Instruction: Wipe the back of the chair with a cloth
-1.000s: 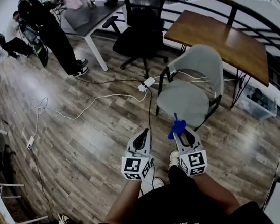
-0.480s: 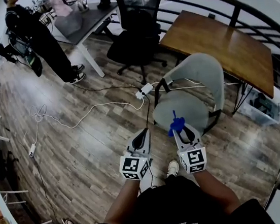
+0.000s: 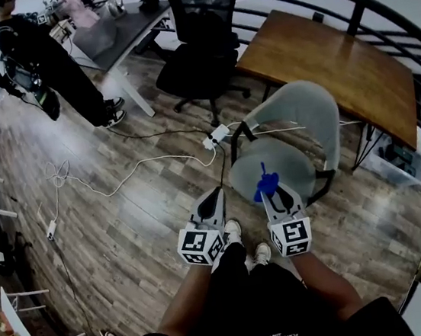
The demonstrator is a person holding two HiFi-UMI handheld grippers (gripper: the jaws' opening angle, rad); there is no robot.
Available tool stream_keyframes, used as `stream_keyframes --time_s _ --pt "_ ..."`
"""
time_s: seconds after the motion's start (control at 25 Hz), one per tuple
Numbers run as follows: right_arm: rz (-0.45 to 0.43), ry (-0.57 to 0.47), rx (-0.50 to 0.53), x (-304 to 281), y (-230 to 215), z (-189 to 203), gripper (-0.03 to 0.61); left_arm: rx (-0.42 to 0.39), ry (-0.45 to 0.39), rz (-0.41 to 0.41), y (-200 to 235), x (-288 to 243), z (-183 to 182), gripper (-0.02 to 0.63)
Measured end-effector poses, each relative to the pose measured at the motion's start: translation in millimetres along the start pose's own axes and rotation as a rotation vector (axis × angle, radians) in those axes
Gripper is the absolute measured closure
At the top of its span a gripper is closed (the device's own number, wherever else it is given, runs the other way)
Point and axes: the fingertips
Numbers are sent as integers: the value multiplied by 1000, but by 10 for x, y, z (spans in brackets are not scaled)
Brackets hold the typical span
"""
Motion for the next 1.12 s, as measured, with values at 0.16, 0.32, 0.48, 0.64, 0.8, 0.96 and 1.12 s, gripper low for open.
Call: stream_keyframes --time_s 0.16,0.32,0.48,0.64,0.8,0.96,1.12 --pt "24 6 -8 -189 -120 -68 454 -37 17 40 70 -284 -70 617" --pt "49 29 -2 -402 -200 -176 454 -52 33 104 171 -625 -208 617" --pt "101 35 -16 -673 -325 -318 454 -97 36 172 294 -947 -428 617" --pt "156 35 -50 -973 -431 -477 454 -112 53 211 544 -1215 -559 617" --pt "224 53 -98 -1199 -565 -519 454 -121 72 263 740 -1433 -621 617" --pt "281 65 -128 -1404 -726 -542 454 -149 100 304 844 -1652 -624 617" --pt "296 77 -125 -1555 -833 -545 454 -168 105 308 950 -1930 -707 617"
Point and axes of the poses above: the fingertips, and each gripper's own axes: x backward along the fingers, y to its left, z out of its underside, and after that the axes turned 13 degrees about y, right-handed
